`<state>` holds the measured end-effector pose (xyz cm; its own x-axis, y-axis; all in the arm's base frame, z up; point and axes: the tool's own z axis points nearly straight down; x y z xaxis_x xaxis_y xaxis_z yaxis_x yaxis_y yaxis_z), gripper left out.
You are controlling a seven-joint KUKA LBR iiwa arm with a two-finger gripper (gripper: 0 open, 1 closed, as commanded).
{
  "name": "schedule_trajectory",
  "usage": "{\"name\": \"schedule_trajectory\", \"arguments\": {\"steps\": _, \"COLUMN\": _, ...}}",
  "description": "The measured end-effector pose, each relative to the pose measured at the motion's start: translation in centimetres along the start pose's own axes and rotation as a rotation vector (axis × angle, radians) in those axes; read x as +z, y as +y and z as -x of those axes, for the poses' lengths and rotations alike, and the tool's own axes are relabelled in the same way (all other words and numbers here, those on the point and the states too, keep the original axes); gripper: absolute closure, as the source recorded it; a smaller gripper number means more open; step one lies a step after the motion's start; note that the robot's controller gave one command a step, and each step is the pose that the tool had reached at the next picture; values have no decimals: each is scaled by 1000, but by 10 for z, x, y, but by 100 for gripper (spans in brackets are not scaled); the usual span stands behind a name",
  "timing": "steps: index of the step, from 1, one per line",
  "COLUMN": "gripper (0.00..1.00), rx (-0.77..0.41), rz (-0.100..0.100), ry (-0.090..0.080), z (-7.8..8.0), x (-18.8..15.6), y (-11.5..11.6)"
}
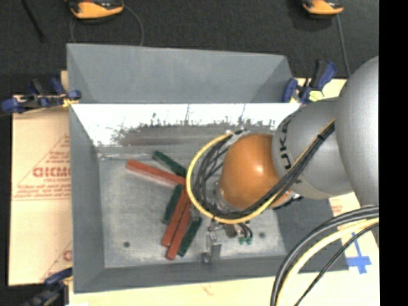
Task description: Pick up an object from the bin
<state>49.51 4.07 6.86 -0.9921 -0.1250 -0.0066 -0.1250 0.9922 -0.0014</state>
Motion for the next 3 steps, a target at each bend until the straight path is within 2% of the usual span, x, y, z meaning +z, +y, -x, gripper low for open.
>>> {"name": "schedule_trajectory", "arguments": {"steps": 1, "gripper": 0, "rx": -397, "rz": 1, "ry": 0, "z": 88, "x": -3, "y": -3}}
{"name": "schedule_trajectory", "arguments": {"steps": 2, "gripper": 0, "rx": -340, "rz": 1, "ry": -9, "z": 132, "x": -79, "y": 32}}
{"name": "schedule_trajectory", "arguments": {"steps": 3, "gripper": 0, "rx": -670, "rz": 4, "ry": 3, "z": 168, "x": -2, "y": 65}}
